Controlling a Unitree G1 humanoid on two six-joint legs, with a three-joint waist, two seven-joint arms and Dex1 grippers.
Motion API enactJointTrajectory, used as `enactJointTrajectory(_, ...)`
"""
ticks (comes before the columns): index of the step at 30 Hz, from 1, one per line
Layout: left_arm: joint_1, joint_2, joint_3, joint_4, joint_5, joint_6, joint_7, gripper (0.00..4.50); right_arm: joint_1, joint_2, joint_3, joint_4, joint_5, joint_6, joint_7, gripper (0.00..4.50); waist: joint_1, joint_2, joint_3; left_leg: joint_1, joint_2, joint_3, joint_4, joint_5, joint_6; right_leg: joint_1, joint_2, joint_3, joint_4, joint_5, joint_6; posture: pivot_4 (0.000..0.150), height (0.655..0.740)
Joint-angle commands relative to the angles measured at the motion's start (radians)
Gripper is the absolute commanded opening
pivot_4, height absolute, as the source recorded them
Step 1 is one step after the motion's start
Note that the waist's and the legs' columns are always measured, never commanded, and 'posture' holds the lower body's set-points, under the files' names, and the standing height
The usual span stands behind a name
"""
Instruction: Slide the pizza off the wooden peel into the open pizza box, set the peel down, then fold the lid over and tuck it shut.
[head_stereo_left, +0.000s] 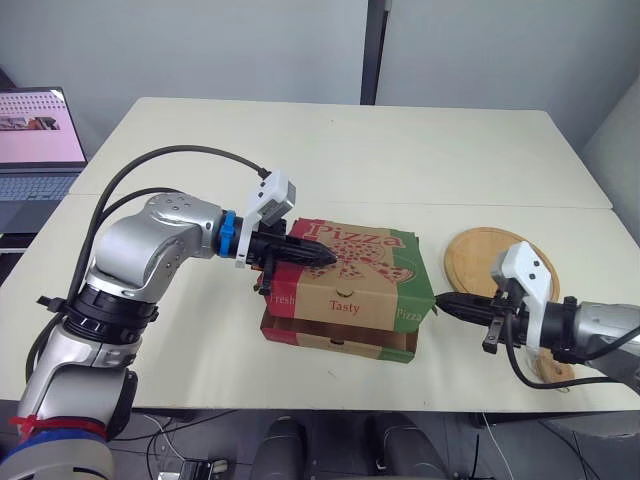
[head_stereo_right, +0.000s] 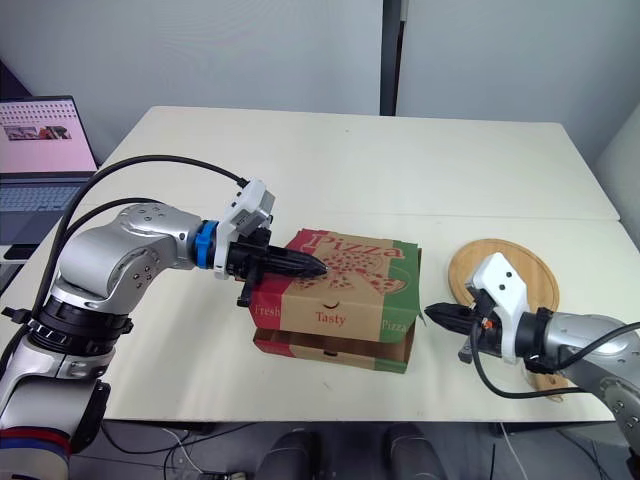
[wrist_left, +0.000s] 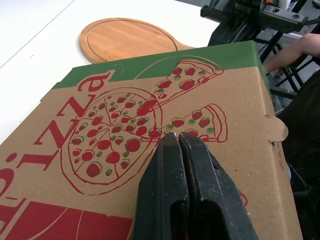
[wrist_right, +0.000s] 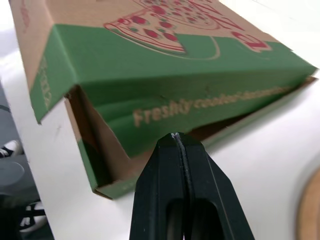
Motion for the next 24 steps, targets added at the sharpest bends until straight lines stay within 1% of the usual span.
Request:
enactJointTrajectory(1, -0.002, -0.007, 0.023, -0.020, 0.011, -0.009, -0.004, 0.03, -0.029, 0.035, 0.031, -0.049, 0.031, -0.003, -0.033, 0.00, 0.000, 0.000, 0.000, 0.000, 0.000, 0.000, 0.000, 0.000, 0.000, 0.000, 0.000, 0.000, 0.000, 0.000, 0.000, 0.150, 0.7306)
enactJointTrajectory(6, 0.010, -0.011, 0.015, -0.026, 0.028, -0.010, -0.008, 0.03, -0.044, 0.070, 0.069, -0.049, 0.024, -0.002, -0.065, 0.00, 0.000, 0.000, 0.000, 0.000, 0.000, 0.000, 0.000, 0.000, 0.000, 0.000, 0.000, 0.000, 0.001, 0.000, 0.000, 0.150, 0.7306)
enactJointTrajectory(11, 0.044, -0.008, -0.010, -0.026, 0.069, -0.025, -0.018, 0.03, -0.001, 0.064, 0.067, -0.061, 0.013, -0.008, -0.075, 0.00, 0.000, 0.000, 0.000, 0.000, 0.000, 0.000, 0.000, 0.000, 0.000, 0.000, 0.000, 0.000, 0.001, 0.000, 0.000, 0.150, 0.7306)
enactJointTrajectory(14, 0.053, -0.016, -0.015, -0.017, 0.089, -0.033, -0.020, 0.03, 0.041, 0.034, 0.045, -0.078, 0.016, -0.014, -0.050, 0.00, 0.001, 0.000, 0.000, 0.000, 0.000, -0.001, 0.000, 0.000, 0.000, 0.000, 0.000, 0.000, 0.001, 0.000, 0.000, 0.150, 0.7306)
enactJointTrajectory(20, 0.064, -0.024, -0.018, -0.004, 0.118, -0.050, -0.031, 0.03, 0.170, -0.048, -0.076, -0.111, 0.004, -0.039, 0.016, 0.00, 0.002, 0.000, 0.000, 0.000, 0.000, 0.000, 0.001, 0.000, 0.000, 0.000, 0.000, -0.001, 0.001, 0.000, 0.000, 0.150, 0.7306)
enactJointTrajectory(23, 0.062, -0.029, -0.016, 0.002, 0.126, -0.054, -0.035, 0.00, 0.222, -0.081, -0.139, -0.102, -0.024, -0.070, 0.052, 0.59, 0.002, 0.000, 0.000, 0.000, 0.000, -0.001, 0.001, 0.000, 0.000, 0.001, 0.000, -0.001, 0.001, 0.000, 0.000, 0.150, 0.7306)
enactJointTrajectory(24, 0.061, -0.031, -0.015, 0.004, 0.127, -0.054, -0.036, 0.00, 0.224, -0.085, -0.163, -0.097, -0.018, -0.079, 0.064, 0.94, 0.001, 0.000, 0.000, 0.001, 0.000, 0.000, 0.001, 0.000, 0.000, 0.001, 0.000, 0.000, 0.001, 0.000, 0.000, 0.150, 0.7306)
